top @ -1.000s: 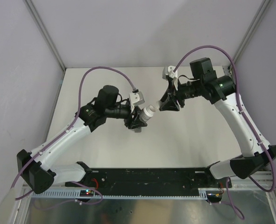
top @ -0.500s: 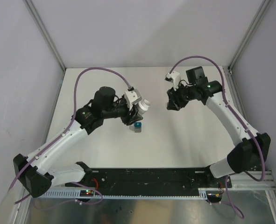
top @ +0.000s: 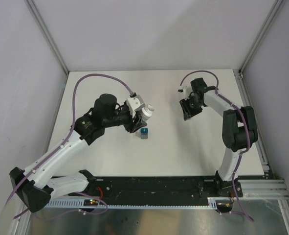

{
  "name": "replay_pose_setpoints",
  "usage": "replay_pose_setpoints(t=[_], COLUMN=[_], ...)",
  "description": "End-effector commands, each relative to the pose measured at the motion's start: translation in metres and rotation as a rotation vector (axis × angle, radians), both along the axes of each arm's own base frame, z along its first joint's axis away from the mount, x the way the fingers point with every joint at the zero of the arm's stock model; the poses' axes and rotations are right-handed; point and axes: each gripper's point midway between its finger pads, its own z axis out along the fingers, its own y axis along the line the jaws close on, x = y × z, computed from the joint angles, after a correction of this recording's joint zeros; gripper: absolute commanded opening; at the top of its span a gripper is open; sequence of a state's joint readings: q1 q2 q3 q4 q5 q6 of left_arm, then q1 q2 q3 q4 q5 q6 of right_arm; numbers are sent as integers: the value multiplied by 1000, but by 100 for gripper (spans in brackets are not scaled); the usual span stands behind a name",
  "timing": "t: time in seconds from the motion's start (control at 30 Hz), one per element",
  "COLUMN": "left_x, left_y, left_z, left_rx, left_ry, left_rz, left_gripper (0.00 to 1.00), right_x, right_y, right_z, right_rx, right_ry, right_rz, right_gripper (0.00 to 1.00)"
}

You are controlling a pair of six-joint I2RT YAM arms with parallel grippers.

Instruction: Sort the pills into containers

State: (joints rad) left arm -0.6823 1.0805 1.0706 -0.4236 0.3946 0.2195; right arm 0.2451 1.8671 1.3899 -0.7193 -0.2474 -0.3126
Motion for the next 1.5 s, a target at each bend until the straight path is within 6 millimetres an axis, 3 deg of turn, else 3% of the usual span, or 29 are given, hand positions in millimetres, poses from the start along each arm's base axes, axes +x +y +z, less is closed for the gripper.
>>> replay_pose_setpoints(t=[0.0,0.27,0.5,0.67,0.8,0.93,1.13,1.47], left_x=[4,5,5,6,7,9,17,29], left_y=[0,-3,-4,-4,-3,-4,-2,-5], left_z=[17,13,12,10,9,8,5,-4], left_rx=[-38,-37,-37,-35,-33,-33,-31,-17], left_ry=[-70,-55,-51,-48,-49,-51,-67,-64], left_rz=[6,-4,-4,-3,2,13,46,81], left_gripper=[0,0,0,0,0,0,0,0], right_x=[15,15,15,15,18,21,12,-50], right_y=[-15,-29,-31,-30,-28,-19,12,86], right_z=[-17,-37,-40,-36,-20,13,81,219], right_rx=[-76,-121,-122,-114,-98,-48,110,510], right_ry=[-12,30,36,28,-9,-81,-210,-316], right_rz=[-52,-82,-93,-94,-95,-82,8,260], right_gripper=[28,37,53,63,69,74,77,83])
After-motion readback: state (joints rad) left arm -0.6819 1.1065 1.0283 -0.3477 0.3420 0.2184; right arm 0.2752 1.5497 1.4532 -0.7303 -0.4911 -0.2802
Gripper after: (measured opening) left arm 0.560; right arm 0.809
